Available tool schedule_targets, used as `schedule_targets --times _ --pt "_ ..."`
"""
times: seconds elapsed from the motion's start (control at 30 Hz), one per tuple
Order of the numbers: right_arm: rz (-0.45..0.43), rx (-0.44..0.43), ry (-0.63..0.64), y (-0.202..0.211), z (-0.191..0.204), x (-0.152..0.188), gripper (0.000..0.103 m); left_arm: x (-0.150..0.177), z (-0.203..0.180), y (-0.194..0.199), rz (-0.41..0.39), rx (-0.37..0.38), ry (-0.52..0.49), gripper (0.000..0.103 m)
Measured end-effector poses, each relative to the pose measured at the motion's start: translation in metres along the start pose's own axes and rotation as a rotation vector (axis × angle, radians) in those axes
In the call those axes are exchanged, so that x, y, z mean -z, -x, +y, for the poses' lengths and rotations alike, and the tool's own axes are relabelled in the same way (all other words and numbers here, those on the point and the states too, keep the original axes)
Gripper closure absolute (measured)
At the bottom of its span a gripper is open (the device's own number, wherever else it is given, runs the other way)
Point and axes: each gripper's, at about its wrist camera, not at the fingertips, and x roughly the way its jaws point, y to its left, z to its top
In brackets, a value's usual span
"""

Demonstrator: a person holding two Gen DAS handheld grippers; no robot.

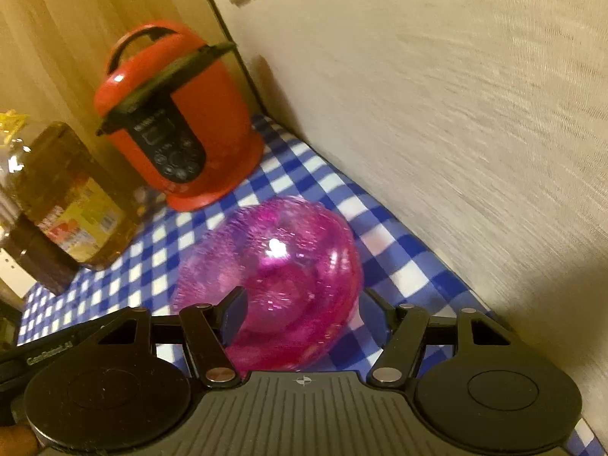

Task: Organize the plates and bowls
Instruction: 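Move both tools away from the plates toward the white bowl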

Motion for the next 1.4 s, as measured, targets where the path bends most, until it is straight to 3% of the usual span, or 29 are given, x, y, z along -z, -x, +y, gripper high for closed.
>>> schedule_targets --times 0.23,0.47,0.77,1.07,1.4 --pt "-0.055 -0.08 0.023 0.044 0.026 0.013 0.038 0.021 0.003 0.07 -0.085 -0.023 0.053 0.068" --pt "-0.081 -0.135 0.102 0.095 0.063 0.052 0.038 0.063 0.011 0.136 -0.112 -0.072 0.117 0.065" --pt "0.019 -0.254 0.182 0.134 0.104 0.108 0.038 0.113 0.032 0.212 -0.135 -0.169 0.193 0.058" --pt "0.102 -0.331 0.235 0.158 0.122 0.15 0.038 0.145 0.051 0.259 -0.157 -0.224 0.282 0.053" --pt "0.124 -0.39 0.25 0.168 0.119 0.163 0.038 0.164 0.054 0.274 -0.15 -0.292 0.324 0.052"
